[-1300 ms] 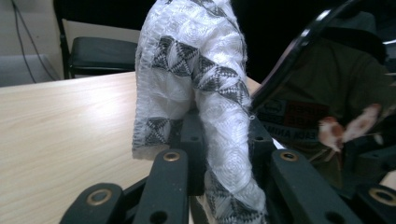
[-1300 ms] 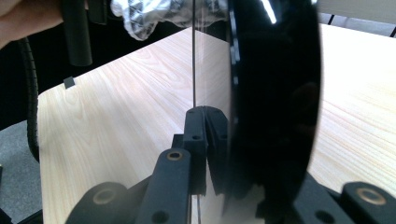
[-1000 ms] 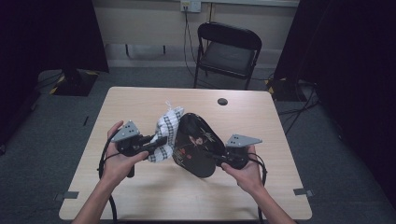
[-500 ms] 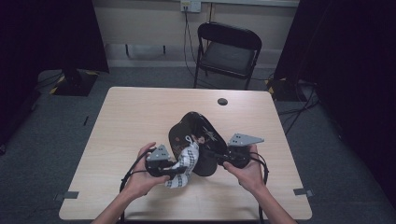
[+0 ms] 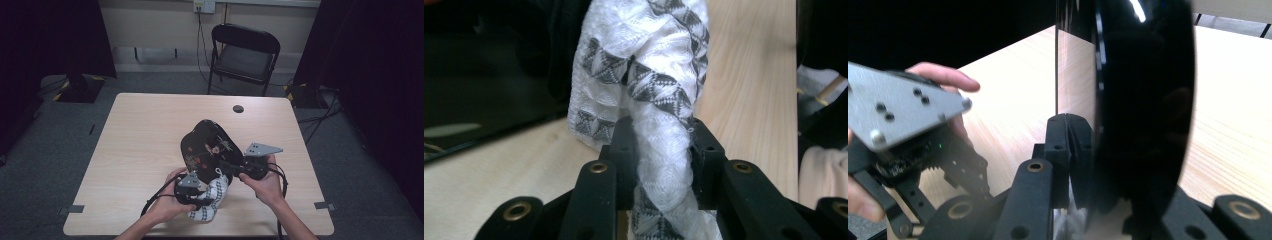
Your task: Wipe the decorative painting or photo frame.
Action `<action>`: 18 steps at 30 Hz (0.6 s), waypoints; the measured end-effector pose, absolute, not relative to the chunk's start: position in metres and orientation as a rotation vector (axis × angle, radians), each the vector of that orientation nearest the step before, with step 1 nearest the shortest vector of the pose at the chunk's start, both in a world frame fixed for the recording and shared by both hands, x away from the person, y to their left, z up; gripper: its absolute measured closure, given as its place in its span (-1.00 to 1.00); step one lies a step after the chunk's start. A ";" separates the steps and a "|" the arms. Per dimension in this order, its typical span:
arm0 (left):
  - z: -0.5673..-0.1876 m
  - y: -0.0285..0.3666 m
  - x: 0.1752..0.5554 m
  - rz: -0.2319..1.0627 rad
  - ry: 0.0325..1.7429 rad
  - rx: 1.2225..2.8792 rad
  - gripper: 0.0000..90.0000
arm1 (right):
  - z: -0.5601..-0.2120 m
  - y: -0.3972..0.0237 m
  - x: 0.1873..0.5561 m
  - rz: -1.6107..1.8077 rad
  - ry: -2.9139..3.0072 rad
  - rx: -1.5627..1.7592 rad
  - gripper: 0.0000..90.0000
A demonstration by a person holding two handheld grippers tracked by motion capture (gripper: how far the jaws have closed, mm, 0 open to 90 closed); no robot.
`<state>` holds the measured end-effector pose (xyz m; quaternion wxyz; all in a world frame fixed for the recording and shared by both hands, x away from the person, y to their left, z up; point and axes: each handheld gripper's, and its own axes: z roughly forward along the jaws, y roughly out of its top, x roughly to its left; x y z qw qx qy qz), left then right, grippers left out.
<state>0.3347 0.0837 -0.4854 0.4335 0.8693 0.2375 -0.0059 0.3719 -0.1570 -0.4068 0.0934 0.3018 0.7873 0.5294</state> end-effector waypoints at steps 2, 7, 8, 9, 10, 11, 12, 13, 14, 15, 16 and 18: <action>-0.487 0.083 0.336 -0.004 0.600 2.167 0.41 | -0.407 -0.157 0.372 1.571 2.337 0.895 0.77; -0.487 0.086 0.338 0.021 0.609 2.151 0.09 | -0.407 -0.158 0.373 1.573 2.341 0.903 0.75; -0.485 0.086 0.338 0.020 0.601 2.148 0.05 | -0.408 -0.158 0.373 1.569 2.345 0.904 0.73; -0.484 0.087 0.338 0.021 0.587 2.135 0.00 | -0.408 -0.158 0.373 1.568 2.346 0.904 0.71; -0.482 0.088 0.339 0.022 0.582 2.119 -0.06 | -0.408 -0.158 0.373 1.567 2.344 0.905 0.70; -0.480 0.089 0.340 0.030 0.571 2.105 -0.13 | -0.408 -0.158 0.373 1.571 2.341 0.899 0.69; -0.478 0.090 0.340 0.025 0.571 2.098 -0.19 | -0.407 -0.158 0.372 1.575 2.342 0.893 0.67; -0.475 0.092 0.341 0.027 0.577 2.092 -0.21 | -0.407 -0.158 0.372 1.577 2.343 0.892 0.64; -0.472 0.094 0.342 0.041 0.574 2.087 -0.22 | -0.407 -0.158 0.372 1.579 2.344 0.893 0.61; -0.469 0.096 0.343 0.058 0.578 2.077 -0.22 | -0.407 -0.158 0.372 1.581 2.340 0.897 0.60; -0.465 0.099 0.344 0.070 0.580 2.068 -0.25 | -0.407 -0.159 0.372 1.583 2.340 0.897 0.58; -0.458 0.105 0.347 0.085 0.584 2.034 -0.26 | -0.406 -0.160 0.371 1.597 2.330 0.894 0.56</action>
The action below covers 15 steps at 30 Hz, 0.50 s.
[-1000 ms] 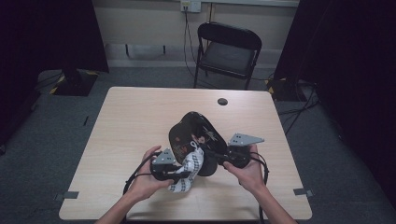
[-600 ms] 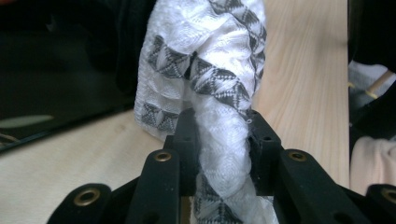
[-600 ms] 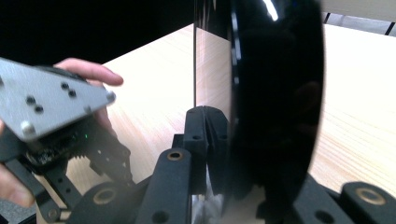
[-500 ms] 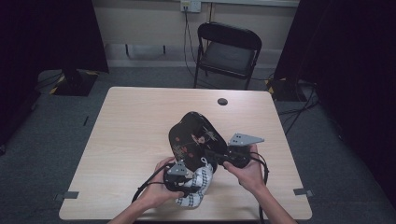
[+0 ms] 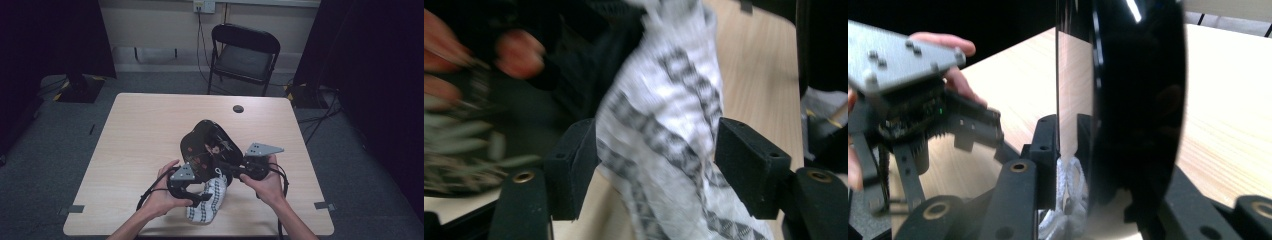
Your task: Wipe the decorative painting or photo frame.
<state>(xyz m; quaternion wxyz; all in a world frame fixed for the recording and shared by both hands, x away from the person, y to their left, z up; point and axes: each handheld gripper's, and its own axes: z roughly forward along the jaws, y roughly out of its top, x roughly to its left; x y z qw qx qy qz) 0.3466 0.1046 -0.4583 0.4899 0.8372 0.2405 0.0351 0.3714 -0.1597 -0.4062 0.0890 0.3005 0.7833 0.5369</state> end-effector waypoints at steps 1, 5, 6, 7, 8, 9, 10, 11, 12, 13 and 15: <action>-0.455 0.108 0.348 0.099 0.591 2.019 -0.26 | -0.405 -0.160 0.371 1.603 2.329 0.892 0.56; -0.444 0.124 0.355 0.138 0.639 1.968 -0.28 | -0.403 -0.162 0.369 1.615 2.321 0.891 0.50; -0.442 0.128 0.357 0.146 0.649 1.953 -0.28 | -0.402 -0.162 0.369 1.616 2.319 0.892 0.48; -0.440 0.131 0.358 0.140 0.652 1.947 -0.26 | -0.402 -0.163 0.369 1.616 2.319 0.893 0.46; -0.437 0.137 0.360 0.138 0.653 1.937 -0.22 | -0.402 -0.163 0.369 1.615 2.321 0.893 0.44; -0.436 0.141 0.361 0.144 0.658 1.928 -0.18 | -0.403 -0.164 0.368 1.611 2.323 0.898 0.42; -0.433 0.146 0.363 0.158 0.673 1.904 -0.19 | -0.403 -0.164 0.368 1.609 2.323 0.900 0.41; -0.431 0.150 0.365 0.172 0.685 1.892 -0.19 | -0.405 -0.164 0.367 1.602 2.327 0.906 0.40; -0.428 0.154 0.367 0.182 0.698 1.873 -0.20 | -0.406 -0.165 0.367 1.599 2.328 0.911 0.39; -0.426 0.159 0.369 0.206 0.717 1.857 -0.21 | -0.407 -0.165 0.367 1.595 2.329 0.917 0.39; -0.422 0.164 0.372 0.252 0.735 1.844 -0.25 | -0.408 -0.165 0.366 1.587 2.334 0.923 0.37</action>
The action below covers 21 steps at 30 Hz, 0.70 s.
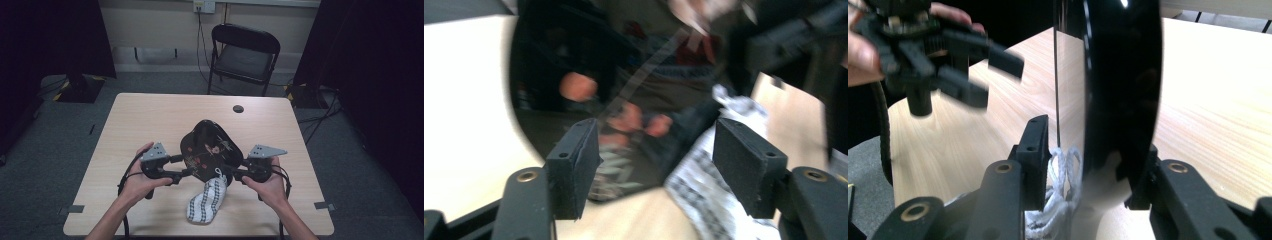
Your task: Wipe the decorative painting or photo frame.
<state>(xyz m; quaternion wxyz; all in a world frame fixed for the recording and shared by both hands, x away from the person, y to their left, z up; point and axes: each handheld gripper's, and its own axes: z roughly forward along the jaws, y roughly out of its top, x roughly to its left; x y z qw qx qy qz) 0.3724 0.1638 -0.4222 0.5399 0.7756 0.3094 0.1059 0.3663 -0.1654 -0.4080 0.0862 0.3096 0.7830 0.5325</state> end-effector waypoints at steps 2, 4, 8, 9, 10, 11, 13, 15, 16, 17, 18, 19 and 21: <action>-0.419 0.169 0.378 0.244 0.759 1.823 -0.24 | -0.408 -0.165 0.365 1.585 2.336 0.922 0.37; -0.416 0.173 0.383 0.270 0.783 1.803 -0.23 | -0.408 -0.164 0.364 1.582 2.335 0.917 0.36; -0.408 0.175 0.392 0.300 0.793 1.809 -0.11 | -0.410 -0.167 0.357 1.549 2.360 0.913 0.39; -0.406 0.174 0.393 0.297 0.789 1.815 -0.10 | -0.411 -0.169 0.355 1.552 2.352 0.913 0.39; -0.405 0.172 0.395 0.298 0.795 1.812 -0.12 | -0.411 -0.171 0.354 1.561 2.341 0.917 0.38; -0.404 0.170 0.397 0.320 0.789 1.805 -0.13 | -0.412 -0.173 0.353 1.562 2.332 0.925 0.38; -0.402 0.167 0.402 0.363 0.787 1.817 -0.13 | -0.414 -0.176 0.353 1.547 2.338 0.935 0.40; -0.403 0.166 0.406 0.340 0.804 1.786 -0.20 | -0.415 -0.181 0.350 1.562 2.339 0.945 0.46; -0.404 0.165 0.409 0.346 0.813 1.793 -0.21 | -0.416 -0.182 0.348 1.558 2.344 0.944 0.47; -0.405 0.165 0.411 0.352 0.818 1.789 -0.23 | -0.417 -0.183 0.346 1.555 2.342 0.945 0.49; -0.406 0.164 0.412 0.349 0.820 1.786 -0.25 | -0.417 -0.184 0.345 1.557 2.341 0.947 0.53; -0.408 0.163 0.412 0.345 0.821 1.788 -0.24 | -0.418 -0.184 0.345 1.557 2.340 0.943 0.56; -0.411 0.160 0.412 0.352 0.804 1.817 -0.24 | -0.418 -0.183 0.345 1.555 2.332 0.944 0.61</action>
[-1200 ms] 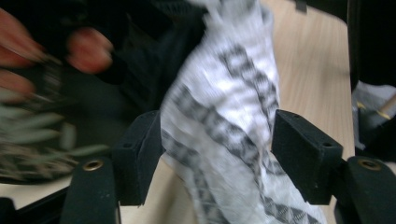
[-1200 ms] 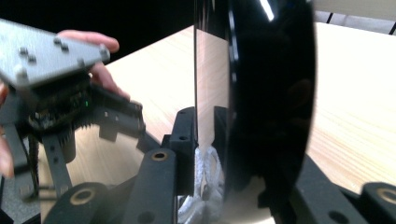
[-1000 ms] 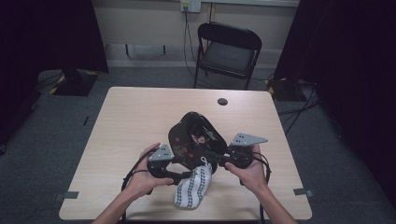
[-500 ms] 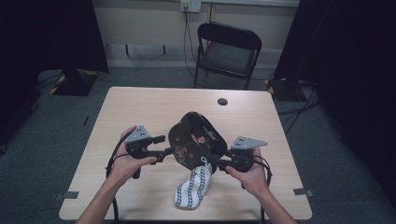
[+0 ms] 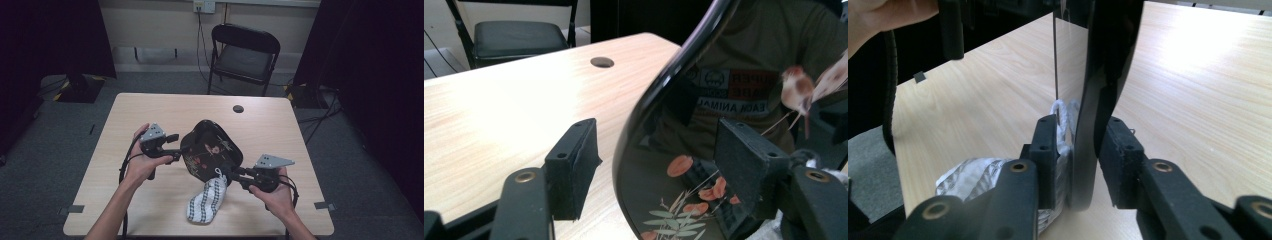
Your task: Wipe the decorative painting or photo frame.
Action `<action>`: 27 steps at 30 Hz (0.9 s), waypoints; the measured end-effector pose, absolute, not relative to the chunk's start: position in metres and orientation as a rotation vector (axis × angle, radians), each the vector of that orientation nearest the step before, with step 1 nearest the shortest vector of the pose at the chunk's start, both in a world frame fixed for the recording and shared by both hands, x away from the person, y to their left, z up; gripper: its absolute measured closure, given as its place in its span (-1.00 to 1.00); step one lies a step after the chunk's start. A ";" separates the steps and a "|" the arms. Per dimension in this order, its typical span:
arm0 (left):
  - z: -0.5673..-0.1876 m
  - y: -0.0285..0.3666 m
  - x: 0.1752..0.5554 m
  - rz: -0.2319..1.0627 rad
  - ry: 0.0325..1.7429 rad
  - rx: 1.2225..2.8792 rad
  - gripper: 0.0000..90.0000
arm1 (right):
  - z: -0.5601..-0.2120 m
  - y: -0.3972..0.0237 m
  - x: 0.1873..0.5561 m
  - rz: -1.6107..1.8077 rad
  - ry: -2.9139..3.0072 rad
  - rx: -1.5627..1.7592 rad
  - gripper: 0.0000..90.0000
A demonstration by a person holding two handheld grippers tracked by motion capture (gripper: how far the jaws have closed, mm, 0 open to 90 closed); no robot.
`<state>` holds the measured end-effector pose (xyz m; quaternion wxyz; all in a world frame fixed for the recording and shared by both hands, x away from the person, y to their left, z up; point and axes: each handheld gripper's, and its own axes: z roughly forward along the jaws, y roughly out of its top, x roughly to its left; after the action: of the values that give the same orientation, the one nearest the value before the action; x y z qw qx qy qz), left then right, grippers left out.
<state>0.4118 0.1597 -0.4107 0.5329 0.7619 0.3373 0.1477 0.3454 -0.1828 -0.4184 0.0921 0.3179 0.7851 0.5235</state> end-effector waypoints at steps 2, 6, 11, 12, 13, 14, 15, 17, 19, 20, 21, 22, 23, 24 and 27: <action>-0.413 0.157 0.411 0.347 0.786 1.838 -0.21 | -0.418 -0.182 0.346 1.557 2.321 0.936 0.66; -0.413 0.156 0.409 0.350 0.775 1.839 -0.20 | -0.418 -0.183 0.348 1.538 2.304 0.947 0.69; -0.412 0.158 0.407 0.346 0.759 1.817 -0.15 | -0.418 -0.187 0.353 1.525 2.299 0.964 0.67; -0.412 0.159 0.407 0.341 0.762 1.813 -0.15 | -0.418 -0.188 0.353 1.527 2.295 0.970 0.67; -0.412 0.159 0.407 0.341 0.764 1.813 -0.15 | -0.417 -0.190 0.354 1.527 2.288 0.969 0.66; -0.413 0.159 0.407 0.343 0.764 1.816 -0.15 | -0.416 -0.191 0.354 1.526 2.279 0.981 0.65; -0.413 0.159 0.407 0.340 0.765 1.816 -0.13 | -0.416 -0.194 0.354 1.523 2.275 0.982 0.65; -0.415 0.159 0.407 0.336 0.763 1.829 -0.12 | -0.416 -0.196 0.355 1.522 2.262 0.997 0.65; -0.416 0.157 0.407 0.332 0.765 1.823 -0.12 | -0.418 -0.198 0.357 1.507 2.257 1.007 0.67; -0.416 0.157 0.407 0.322 0.763 1.825 -0.13 | -0.419 -0.198 0.358 1.499 2.258 1.009 0.67; -0.416 0.156 0.407 0.314 0.762 1.827 -0.12 | -0.420 -0.198 0.360 1.493 2.257 1.016 0.68; -0.416 0.156 0.406 0.307 0.757 1.832 -0.11 | -0.422 -0.199 0.361 1.488 2.258 1.022 0.69; -0.417 0.156 0.406 0.301 0.758 1.836 -0.08 | -0.423 -0.199 0.361 1.486 2.258 1.027 0.69; -0.417 0.155 0.406 0.298 0.761 1.838 -0.06 | -0.423 -0.199 0.362 1.485 2.257 1.031 0.69; -0.416 0.157 0.405 0.294 0.762 1.839 -0.01 | -0.423 -0.199 0.364 1.475 2.257 1.028 0.69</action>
<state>0.4046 0.1566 -0.4161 0.5349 0.7722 0.3200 0.1234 0.3635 -0.1985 -0.4227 0.1278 0.3533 0.7757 0.5070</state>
